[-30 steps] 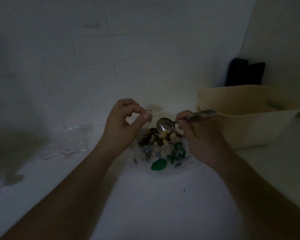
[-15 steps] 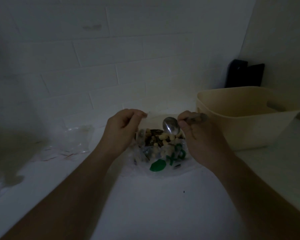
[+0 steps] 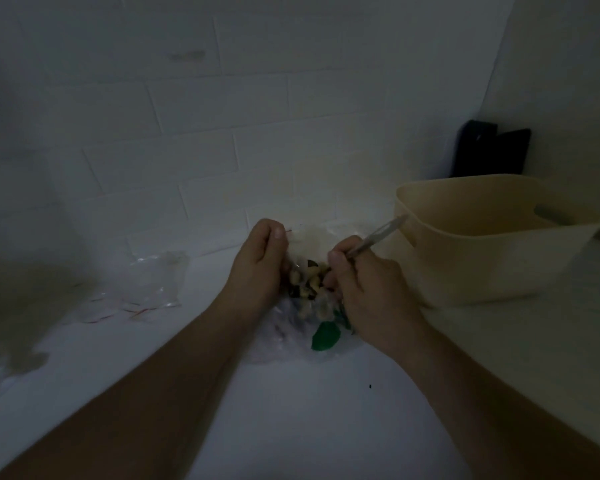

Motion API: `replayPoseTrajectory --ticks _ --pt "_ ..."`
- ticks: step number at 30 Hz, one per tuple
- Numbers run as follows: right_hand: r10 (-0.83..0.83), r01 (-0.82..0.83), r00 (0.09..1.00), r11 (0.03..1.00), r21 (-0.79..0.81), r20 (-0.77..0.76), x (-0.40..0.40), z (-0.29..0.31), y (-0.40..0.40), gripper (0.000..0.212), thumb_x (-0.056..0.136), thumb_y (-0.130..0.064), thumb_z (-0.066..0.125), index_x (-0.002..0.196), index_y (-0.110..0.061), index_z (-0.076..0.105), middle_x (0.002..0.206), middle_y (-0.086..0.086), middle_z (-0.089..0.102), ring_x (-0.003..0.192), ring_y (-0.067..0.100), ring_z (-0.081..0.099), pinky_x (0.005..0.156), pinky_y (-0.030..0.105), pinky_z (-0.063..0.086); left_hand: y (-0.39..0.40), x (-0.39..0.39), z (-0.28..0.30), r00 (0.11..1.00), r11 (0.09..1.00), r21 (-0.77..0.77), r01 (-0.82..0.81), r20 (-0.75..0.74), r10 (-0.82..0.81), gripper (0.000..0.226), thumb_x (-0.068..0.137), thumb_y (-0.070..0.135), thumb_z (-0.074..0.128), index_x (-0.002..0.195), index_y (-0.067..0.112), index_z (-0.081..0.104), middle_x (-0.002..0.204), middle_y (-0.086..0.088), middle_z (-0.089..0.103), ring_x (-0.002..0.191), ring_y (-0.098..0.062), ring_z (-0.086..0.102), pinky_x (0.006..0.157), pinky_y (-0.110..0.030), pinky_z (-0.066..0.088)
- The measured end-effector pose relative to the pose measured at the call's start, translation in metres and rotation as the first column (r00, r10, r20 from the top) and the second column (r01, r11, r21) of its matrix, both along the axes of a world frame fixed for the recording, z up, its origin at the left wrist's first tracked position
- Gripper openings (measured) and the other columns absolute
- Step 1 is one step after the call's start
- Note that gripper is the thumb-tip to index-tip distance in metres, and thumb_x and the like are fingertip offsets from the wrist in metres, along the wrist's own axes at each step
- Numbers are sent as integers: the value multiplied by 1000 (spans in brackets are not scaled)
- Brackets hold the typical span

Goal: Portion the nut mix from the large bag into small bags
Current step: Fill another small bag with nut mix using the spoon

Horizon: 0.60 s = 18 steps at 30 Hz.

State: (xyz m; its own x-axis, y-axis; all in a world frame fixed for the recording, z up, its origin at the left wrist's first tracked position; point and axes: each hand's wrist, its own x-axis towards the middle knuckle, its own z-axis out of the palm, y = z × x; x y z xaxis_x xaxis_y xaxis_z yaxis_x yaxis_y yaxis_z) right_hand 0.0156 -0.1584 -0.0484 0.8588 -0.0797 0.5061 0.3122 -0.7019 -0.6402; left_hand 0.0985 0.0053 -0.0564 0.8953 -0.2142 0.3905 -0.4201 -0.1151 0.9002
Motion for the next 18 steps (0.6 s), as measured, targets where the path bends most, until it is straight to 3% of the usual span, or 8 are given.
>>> replayPoseTrajectory --ticks 2,4,7,9,11,13,15,18 --pt "-40 47 998 988 148 -46 2 -1 -5 23 109 -40 40 89 -34 51 73 -6 70 66 5 67 68 36 57 5 0 11 996 999 -2 51 78 -51 26 113 28 42 92 15 49 70 3 52 60 -13 54 61 -29 47" --pt "-71 87 994 970 227 -77 2 4 -11 24 109 -40 41 90 -32 53 72 -5 71 64 4 69 66 34 57 14 4 20 969 992 120 45 237 -73 25 112 29 43 91 19 51 78 10 51 71 -10 51 69 -31 44" --pt "-111 117 993 972 204 -44 -1 14 -20 24 109 -39 42 90 -32 54 71 -6 71 61 3 68 65 31 56 29 11 25 902 913 405 -51 411 -132 17 104 39 50 87 40 53 86 13 53 86 -7 51 78 -23 40" --pt "-137 136 990 971 194 -10 -4 19 -24 25 109 -39 42 89 -32 54 71 -5 71 62 5 68 66 36 59 34 10 27 899 868 492 -61 406 -166 20 99 35 66 88 47 56 93 11 56 87 -3 53 77 -19 42" --pt "-147 141 989 961 238 9 -5 22 -26 25 109 -40 42 89 -30 55 72 -3 71 63 7 69 69 42 61 38 10 26 898 863 500 -77 411 -158 26 95 28 74 89 49 60 94 10 61 86 -3 57 78 -23 47" --pt "-156 147 988 959 242 21 -5 24 -26 25 109 -40 42 89 -30 55 72 -2 70 64 8 69 70 44 61 37 9 26 891 865 491 -105 433 -137 16 94 30 76 90 43 67 95 10 61 87 -4 59 80 -26 51" --pt "-165 156 986 965 210 26 -6 24 -26 25 109 -39 42 89 -31 54 71 -3 70 64 7 69 70 43 60 32 8 23 875 871 477 -118 465 -137 6 91 34 78 91 33 73 99 6 58 91 -7 58 82 -24 50" --pt "-164 155 986 969 192 33 -6 24 -26 26 109 -38 42 88 -31 54 71 -4 69 64 6 69 69 42 60 26 8 17 878 890 445 -98 460 -133 11 85 37 82 89 29 75 116 0 51 103 -11 58 87 -18 49"
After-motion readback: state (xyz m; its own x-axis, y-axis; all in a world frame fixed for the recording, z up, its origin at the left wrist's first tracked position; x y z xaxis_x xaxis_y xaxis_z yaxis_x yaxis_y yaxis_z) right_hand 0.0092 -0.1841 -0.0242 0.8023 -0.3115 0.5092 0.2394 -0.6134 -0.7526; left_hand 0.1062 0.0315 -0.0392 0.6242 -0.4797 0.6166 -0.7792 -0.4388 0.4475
